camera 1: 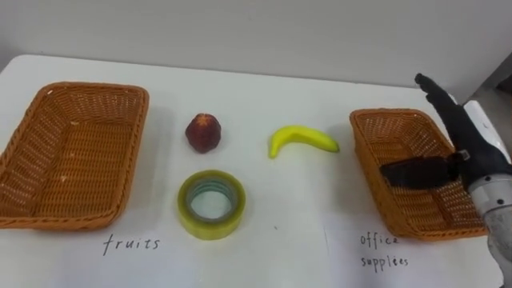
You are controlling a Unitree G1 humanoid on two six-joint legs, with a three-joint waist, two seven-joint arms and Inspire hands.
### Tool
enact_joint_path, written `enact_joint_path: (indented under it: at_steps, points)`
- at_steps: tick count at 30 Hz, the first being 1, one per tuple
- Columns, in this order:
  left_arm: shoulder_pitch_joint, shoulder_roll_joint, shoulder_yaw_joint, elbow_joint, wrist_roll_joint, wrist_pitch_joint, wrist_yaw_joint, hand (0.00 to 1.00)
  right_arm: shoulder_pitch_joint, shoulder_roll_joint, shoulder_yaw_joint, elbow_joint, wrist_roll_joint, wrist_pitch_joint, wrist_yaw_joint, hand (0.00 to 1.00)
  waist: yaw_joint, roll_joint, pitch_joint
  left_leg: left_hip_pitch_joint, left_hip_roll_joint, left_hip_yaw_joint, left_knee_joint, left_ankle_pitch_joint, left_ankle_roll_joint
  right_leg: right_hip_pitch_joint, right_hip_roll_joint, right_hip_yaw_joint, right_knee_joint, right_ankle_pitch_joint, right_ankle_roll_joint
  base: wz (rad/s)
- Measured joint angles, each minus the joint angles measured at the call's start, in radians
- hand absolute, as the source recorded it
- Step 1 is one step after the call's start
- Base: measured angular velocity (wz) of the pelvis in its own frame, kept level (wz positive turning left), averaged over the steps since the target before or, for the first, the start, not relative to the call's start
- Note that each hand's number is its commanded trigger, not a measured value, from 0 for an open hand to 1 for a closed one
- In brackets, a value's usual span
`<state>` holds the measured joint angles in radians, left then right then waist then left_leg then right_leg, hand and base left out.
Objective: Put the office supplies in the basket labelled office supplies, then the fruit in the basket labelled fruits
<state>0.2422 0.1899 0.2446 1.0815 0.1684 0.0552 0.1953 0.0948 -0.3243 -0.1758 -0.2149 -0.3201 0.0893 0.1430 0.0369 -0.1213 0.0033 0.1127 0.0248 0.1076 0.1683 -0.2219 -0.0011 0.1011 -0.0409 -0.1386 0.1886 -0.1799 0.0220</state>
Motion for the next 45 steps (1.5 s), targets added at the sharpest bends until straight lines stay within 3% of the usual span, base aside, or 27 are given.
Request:
enact_joint_path:
  at_steps: [18,24,30,36,45]
  points:
    - [-0.007,-0.002,-0.074,0.046,0.001,-0.012,0.021,0.00,-0.027,0.018,0.086,-0.070,0.031,-0.004,0.012,0.00,0.043,0.003,0.0013,-0.008,-0.001,-0.005,0.001,0.000,0.000,-0.003,-0.002,-0.008,-0.001,0.000,0.000,0.00]
    - [-0.011,-0.003,-0.103,0.037,0.002,-0.012,0.028,0.00,-0.027,0.018,0.143,-0.070,0.031,-0.006,0.010,0.00,0.051,0.018,0.0002,-0.007,-0.001,-0.010,0.004,0.000,0.000,0.002,-0.002,-0.011,-0.003,0.000,0.000,0.02]
    - [-0.019,-0.003,-0.132,0.033,0.002,-0.013,0.037,0.00,-0.031,0.017,0.175,-0.069,0.031,-0.012,0.000,0.00,0.052,0.035,0.0051,-0.010,-0.002,-0.022,0.004,0.001,0.000,0.004,-0.004,-0.030,-0.004,0.000,0.000,0.06]
    - [-0.020,-0.005,-0.152,0.034,0.003,-0.012,0.037,0.00,-0.031,0.017,0.199,-0.069,0.031,-0.015,-0.002,0.00,0.054,0.035,0.0056,-0.018,-0.003,-0.031,0.001,0.001,0.000,0.003,-0.007,-0.056,-0.004,0.000,0.000,0.06]
    - [-0.033,-0.005,-0.152,0.034,0.022,-0.011,0.041,0.00,-0.031,0.019,0.265,-0.069,0.041,-0.015,-0.066,0.00,0.075,0.030,0.0018,-0.021,-0.003,-0.033,0.005,0.001,0.001,-0.001,-0.007,-0.058,-0.004,0.000,0.000,0.00]
